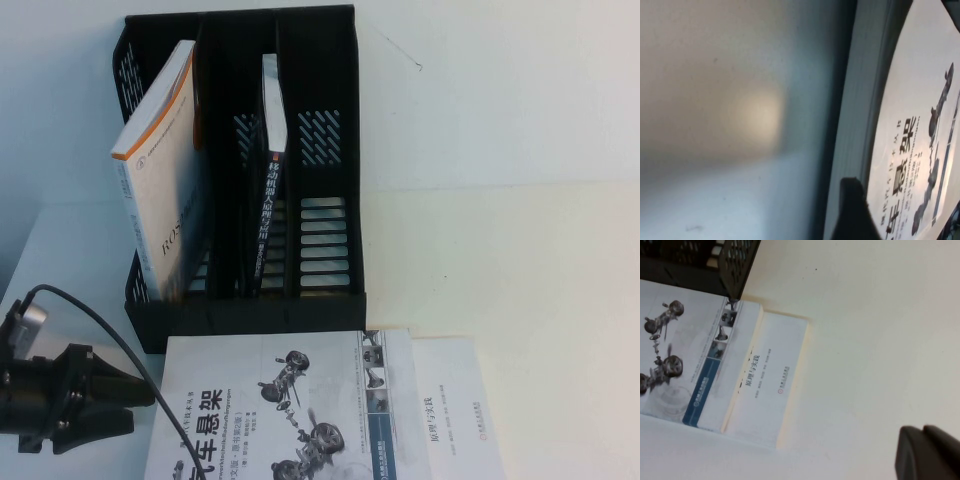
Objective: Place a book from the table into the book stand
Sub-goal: Push book with right arm
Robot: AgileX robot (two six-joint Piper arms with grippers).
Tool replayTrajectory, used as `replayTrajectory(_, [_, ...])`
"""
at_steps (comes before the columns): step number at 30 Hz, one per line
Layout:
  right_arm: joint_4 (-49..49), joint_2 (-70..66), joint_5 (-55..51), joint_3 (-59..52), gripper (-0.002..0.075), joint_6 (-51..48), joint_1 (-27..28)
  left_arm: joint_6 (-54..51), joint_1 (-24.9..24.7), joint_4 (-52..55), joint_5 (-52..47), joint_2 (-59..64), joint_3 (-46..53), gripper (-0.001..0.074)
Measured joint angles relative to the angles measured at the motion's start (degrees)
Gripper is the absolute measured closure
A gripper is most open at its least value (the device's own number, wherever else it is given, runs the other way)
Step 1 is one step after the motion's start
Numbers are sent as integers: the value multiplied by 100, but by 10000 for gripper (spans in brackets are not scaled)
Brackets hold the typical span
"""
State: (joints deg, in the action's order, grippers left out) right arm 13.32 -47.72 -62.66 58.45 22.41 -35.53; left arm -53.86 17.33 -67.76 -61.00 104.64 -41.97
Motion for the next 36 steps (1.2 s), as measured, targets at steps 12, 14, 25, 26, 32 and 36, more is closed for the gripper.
replayTrajectory(12, [-21,0,0,0,723,-13,-19,-306,-367,-331,226,441,-50,324])
replayTrajectory(14, [-21,0,0,0,723,-13,-19,-358,-445,-387,284,465,-50,324])
replayTrajectory(25, [-21,0,34,0,723,-13,-19,-372,-530,-400,401,465,-50,324])
replayTrajectory(26, [-21,0,47,0,723,-13,-19,-372,-530,-400,401,465,-50,324])
replayTrajectory(32, [-21,0,83,0,723,-13,-19,-362,-530,-400,377,465,-50,330])
replayTrajectory(36, [-21,0,83,0,723,-13,-19,-362,-530,-400,340,479,-50,333])
